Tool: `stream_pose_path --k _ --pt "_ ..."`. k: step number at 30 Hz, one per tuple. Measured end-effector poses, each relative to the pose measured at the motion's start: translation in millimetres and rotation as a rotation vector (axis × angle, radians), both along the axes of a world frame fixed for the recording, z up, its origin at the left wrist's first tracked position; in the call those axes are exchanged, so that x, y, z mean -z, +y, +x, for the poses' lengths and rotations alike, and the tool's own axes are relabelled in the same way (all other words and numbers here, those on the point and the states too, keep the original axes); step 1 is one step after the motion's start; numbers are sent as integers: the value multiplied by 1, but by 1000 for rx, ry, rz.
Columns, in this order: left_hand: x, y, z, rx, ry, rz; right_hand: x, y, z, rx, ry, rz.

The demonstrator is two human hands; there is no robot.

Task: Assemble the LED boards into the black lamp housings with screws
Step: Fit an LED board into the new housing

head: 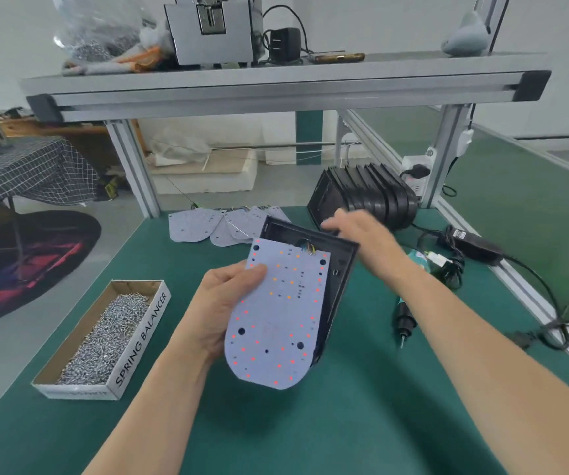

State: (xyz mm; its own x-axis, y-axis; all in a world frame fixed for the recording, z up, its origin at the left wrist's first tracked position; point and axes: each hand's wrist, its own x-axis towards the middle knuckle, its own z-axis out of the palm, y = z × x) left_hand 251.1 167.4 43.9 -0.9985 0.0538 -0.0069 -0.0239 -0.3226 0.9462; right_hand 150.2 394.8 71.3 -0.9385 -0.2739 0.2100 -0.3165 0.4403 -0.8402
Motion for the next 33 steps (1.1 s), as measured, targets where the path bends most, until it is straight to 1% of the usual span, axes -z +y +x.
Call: stream_pose_path --k 1,2,3,4,5,6,7,8,9,12,14,16,18,20,22,25,27,28,31,33 --pt "-1 1 0 -3 11 7 -4 4 5 100 150 -118" --pt "-2 1 0 -10 20 19 -9 7 13 154 293 -206" --pt "-1 2 -1 -23 30 24 -14 7 22 153 426 -221" --pt "-1 2 -2 -43 37 15 -16 5 31 118 537 -149" --pt "0 4 -2 -61 42 6 -17 3 38 70 629 -27" --pt "1 6 -3 -73 44 3 -17 0 43 27 693 103" --pt "2 8 -4 -78 43 7 -15 -3 47 2 713 213" --pt "2 10 -5 -78 41 16 -13 -3 48 -3 694 271" --pt "3 11 -4 -77 40 25 -13 -3 48 9 663 274" --pt "3 12 -3 -83 51 27 -12 0 51 21 640 186" --pt "3 13 -3 -91 57 13 -10 0 50 -22 612 205" --pt "3 16 -3 -93 63 -21 -8 -1 48 -40 528 216" --pt "3 20 -4 -95 68 -45 -8 -3 47 -54 389 107" --pt "2 23 -5 -105 86 -58 -8 -4 47 -25 269 -70" --pt "2 25 -6 -124 100 -77 -6 -4 44 30 211 -225" --pt "5 28 -9 -193 108 -181 -5 -7 43 52 190 -312" --pt "6 31 -10 -238 128 -286 -7 -8 43 39 198 -314" --pt "8 32 -9 -266 148 -324 -8 -8 42 38 219 -285" --pt "10 32 -11 -360 242 -396 -8 -7 39 27 310 -121" --pt "15 32 -14 -390 285 -394 -9 -7 39 -28 312 -31"
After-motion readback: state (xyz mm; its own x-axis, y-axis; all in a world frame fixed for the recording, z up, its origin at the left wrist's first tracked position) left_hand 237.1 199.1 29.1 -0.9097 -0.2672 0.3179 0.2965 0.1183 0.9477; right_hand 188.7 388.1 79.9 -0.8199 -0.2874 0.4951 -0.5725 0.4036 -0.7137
